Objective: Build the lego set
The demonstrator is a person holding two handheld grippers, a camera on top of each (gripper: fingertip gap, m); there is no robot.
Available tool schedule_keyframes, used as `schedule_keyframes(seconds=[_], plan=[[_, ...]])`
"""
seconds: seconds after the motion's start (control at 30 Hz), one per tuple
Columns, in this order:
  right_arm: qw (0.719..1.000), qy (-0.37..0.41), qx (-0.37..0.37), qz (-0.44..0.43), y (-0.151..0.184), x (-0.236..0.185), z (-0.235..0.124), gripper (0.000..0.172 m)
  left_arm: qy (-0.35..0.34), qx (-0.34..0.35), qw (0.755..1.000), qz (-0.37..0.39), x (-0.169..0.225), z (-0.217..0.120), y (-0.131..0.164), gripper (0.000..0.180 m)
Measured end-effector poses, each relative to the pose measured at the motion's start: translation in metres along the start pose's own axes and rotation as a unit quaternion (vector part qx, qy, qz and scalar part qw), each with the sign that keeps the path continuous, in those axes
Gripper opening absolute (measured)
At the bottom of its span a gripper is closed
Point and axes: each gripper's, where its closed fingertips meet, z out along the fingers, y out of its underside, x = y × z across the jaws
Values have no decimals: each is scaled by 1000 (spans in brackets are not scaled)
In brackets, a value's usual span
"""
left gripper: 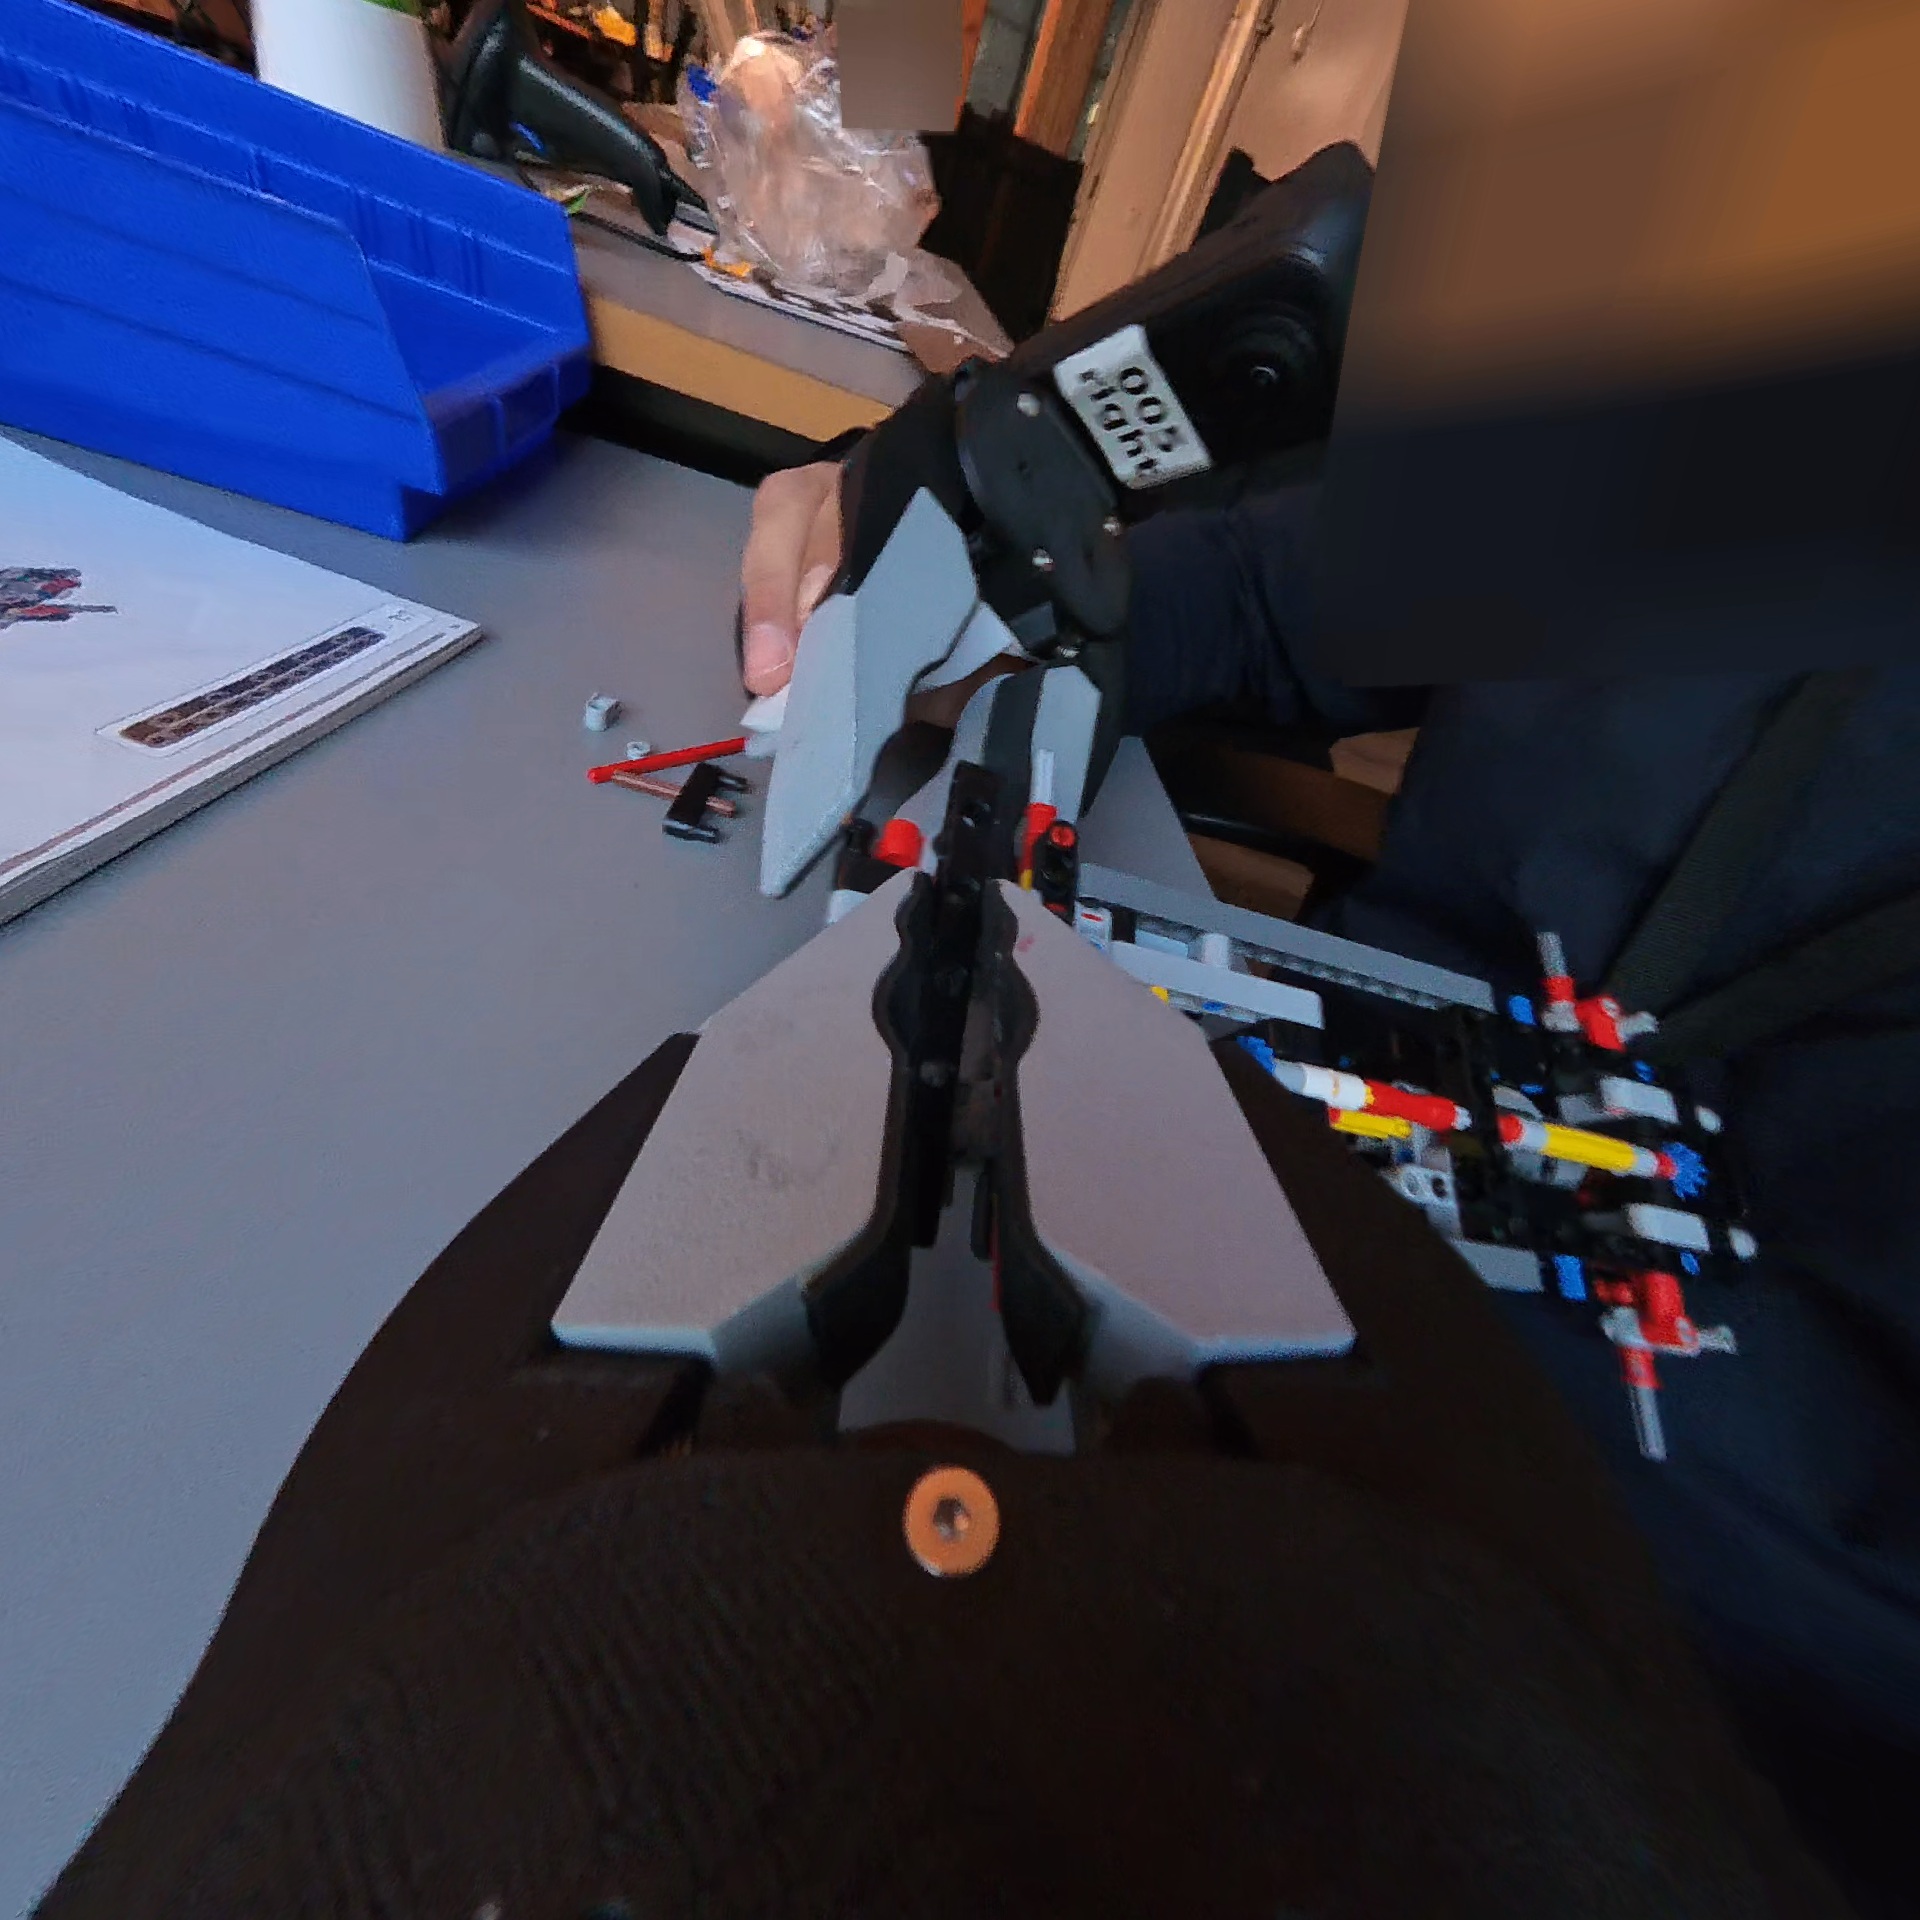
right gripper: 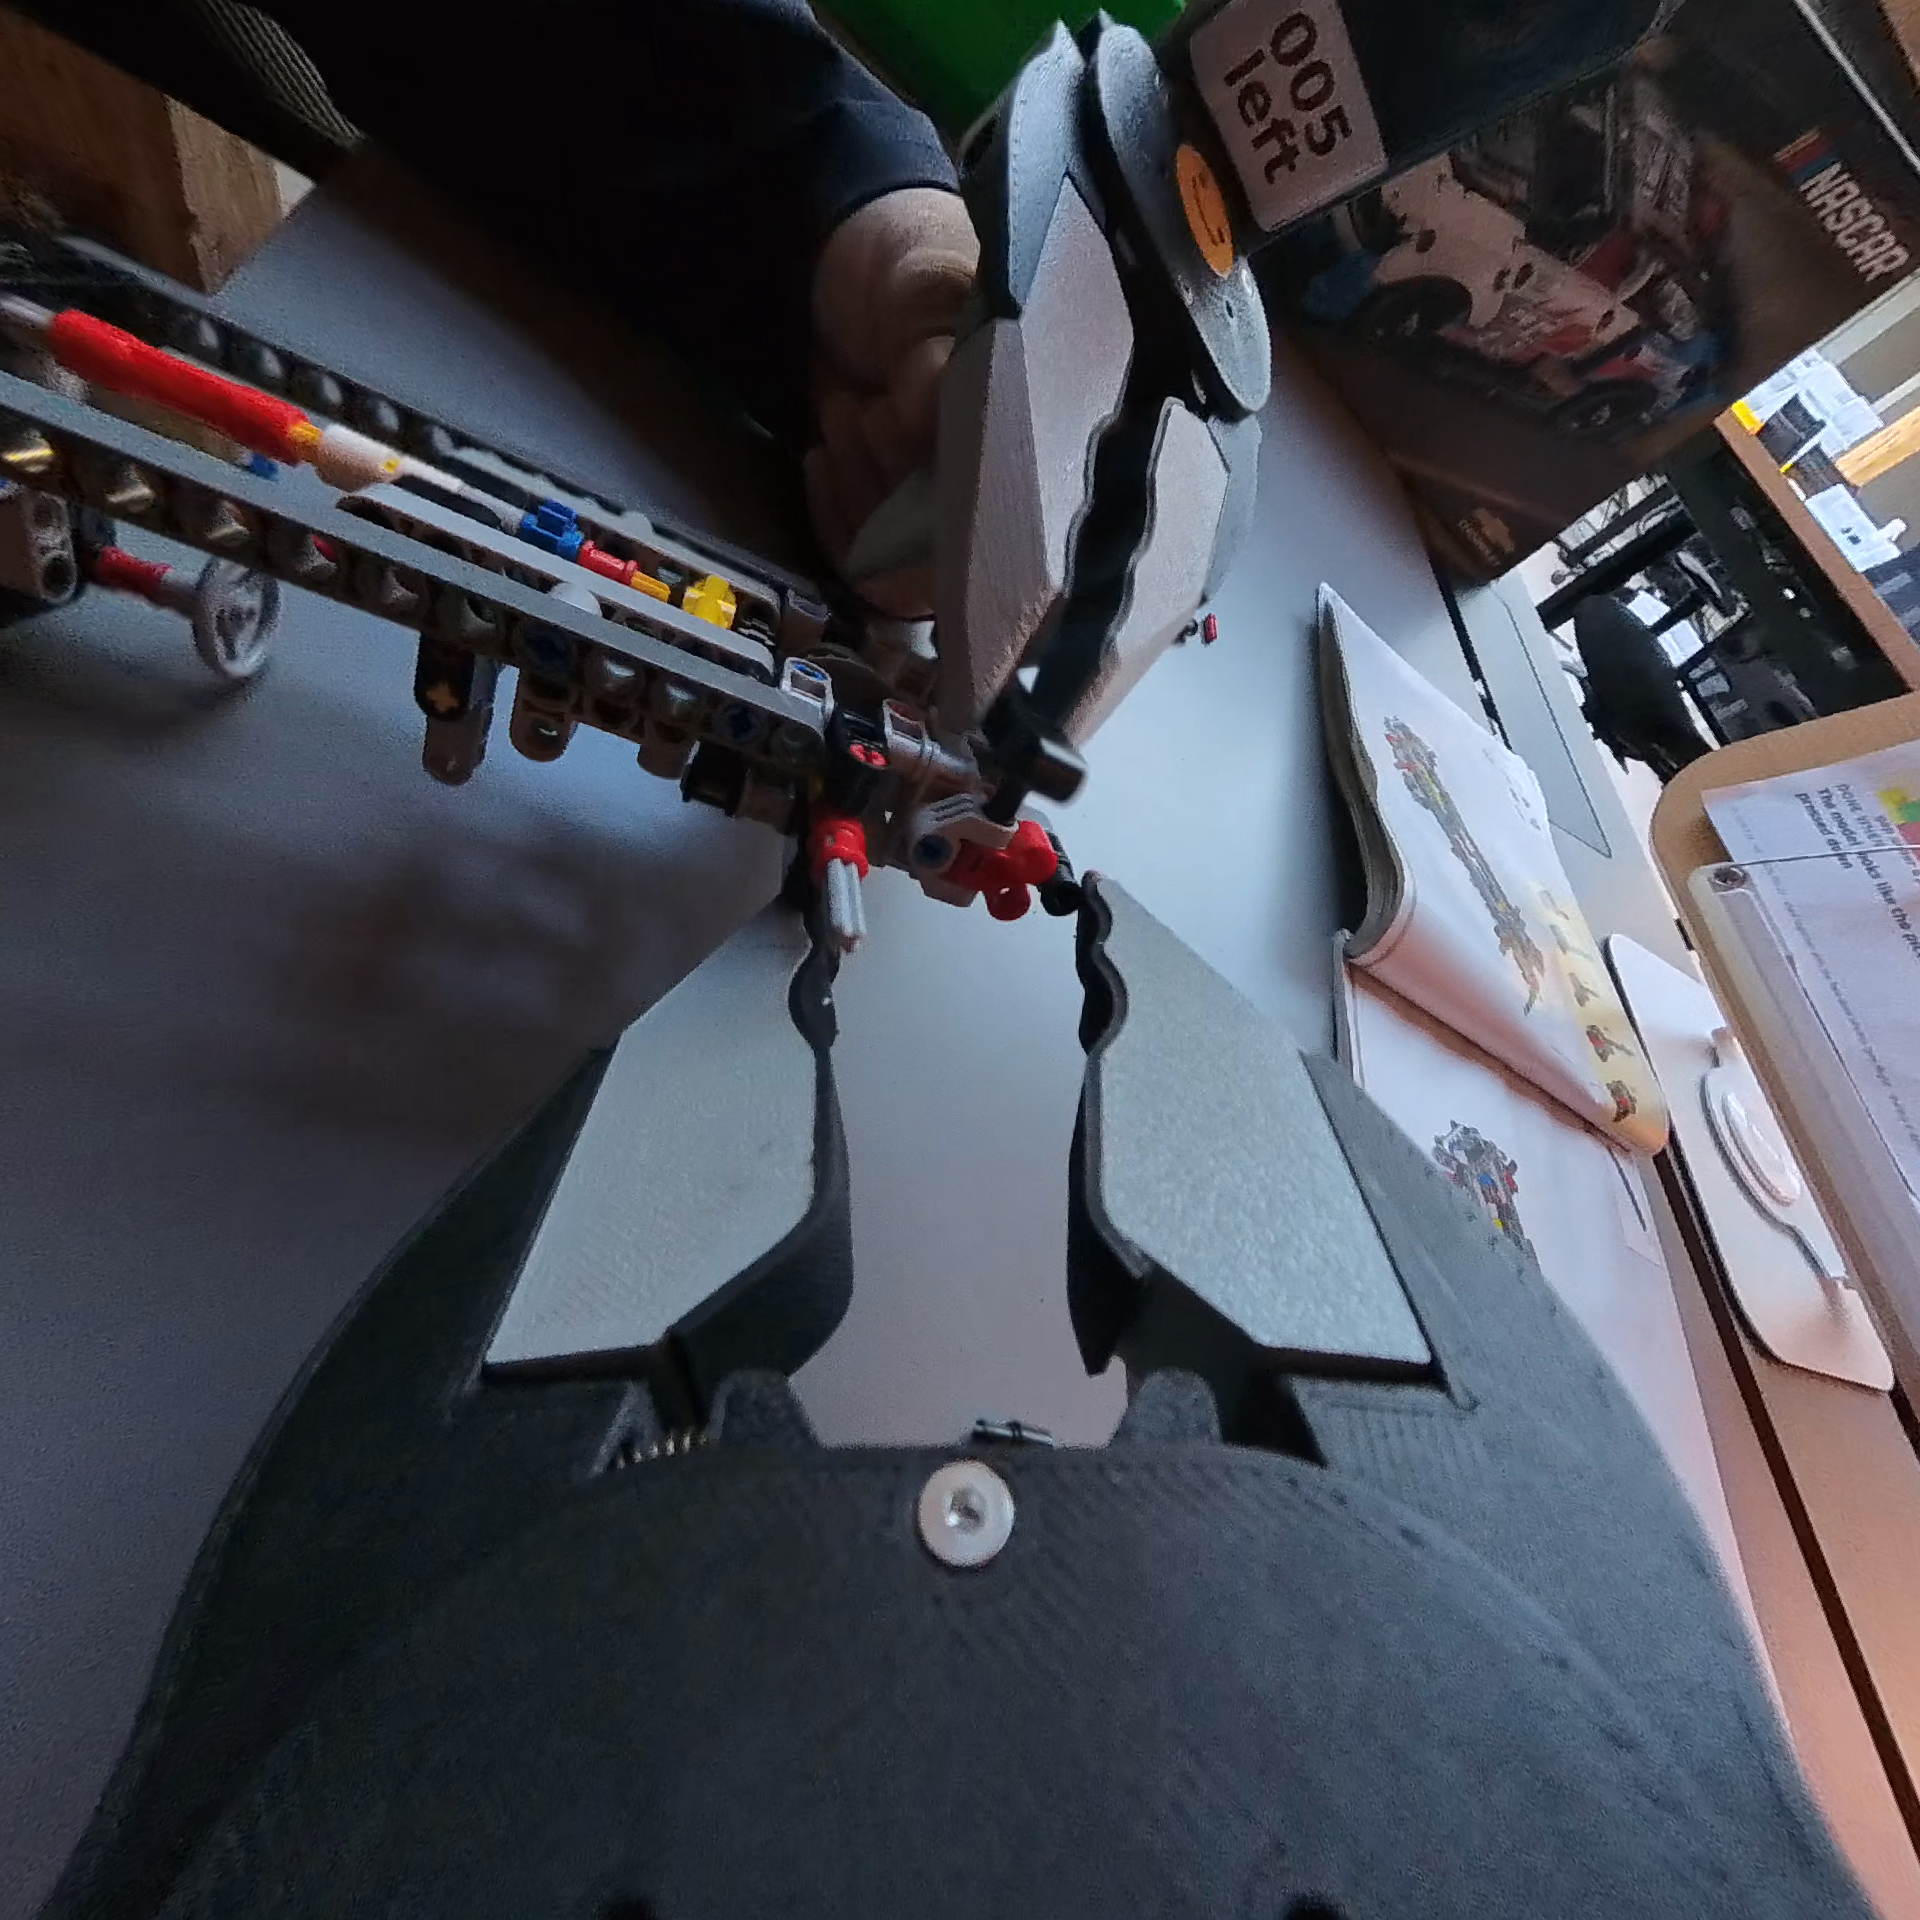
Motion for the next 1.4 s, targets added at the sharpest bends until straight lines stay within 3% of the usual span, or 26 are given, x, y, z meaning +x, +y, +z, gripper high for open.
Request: schedule_keyframes(seconds=[0.1, 0.2, 0.4, 0.53, 0.63, 0.67, 0.83, 0.87, 0.9, 1.0, 1.07, 1.13, 1.23, 1.4], plan=[[1000, 11, -8, 0, 2, 5, -3, 43, -5, 1, 1000, 2, -4, 3, -2, 7], [999, 28, -14, 18, -1, 14, -9, 28, 4, 7, 1000, 26, -3, 6, -7, 8], [996, -2, 2, 93, 7, 19, -12, 27, 22, 6, 997, 72, -10, 11, -13, 7], [998, 17, -4, 64, 9, 23, -12, 39, 30, -7, 997, 75, -12, 13, -10, 7], [998, 11, -10, 58, 12, 20, -12, 35, 18, -19, 997, 67, -17, 15, -8, 10], [998, 2, -10, 59, 13, 17, -11, 28, 7, -23, 998, 58, -21, 16, -8, 17], [997, -1, -18, 80, 19, 21, -11, 26, -69, -59, 996, 15, -41, 15, -12, 54], [996, 2, -29, 85, 24, 23, -10, 23, -97, -70, 993, 15, -46, 9, -14, 56], [995, 3, -38, 92, 28, 24, -10, 0, -127, -76, 989, 14, -50, 1, -18, 56], [991, 28, -38, 125, 33, 38, -13, 0, -233, -92, 968, -12, -59, -34, -28, 48], [987, 17, -13, 159, 28, 40, -15, 0, -277, -119, 953, -26, -52, -49, -23, 47], [980, 14, -33, 194, 39, 42, -12, 0, -316, -140, 938, -20, -46, -59, -12, 46], [975, 13, -68, 211, 54, 41, -6, 8, -353, -170, 920, -29, -35, -76, 13, 47], [975, 7, -81, 207, 57, 36, -3, 16, -365, -132, 913, -124, -6, -100, 38, 50]])
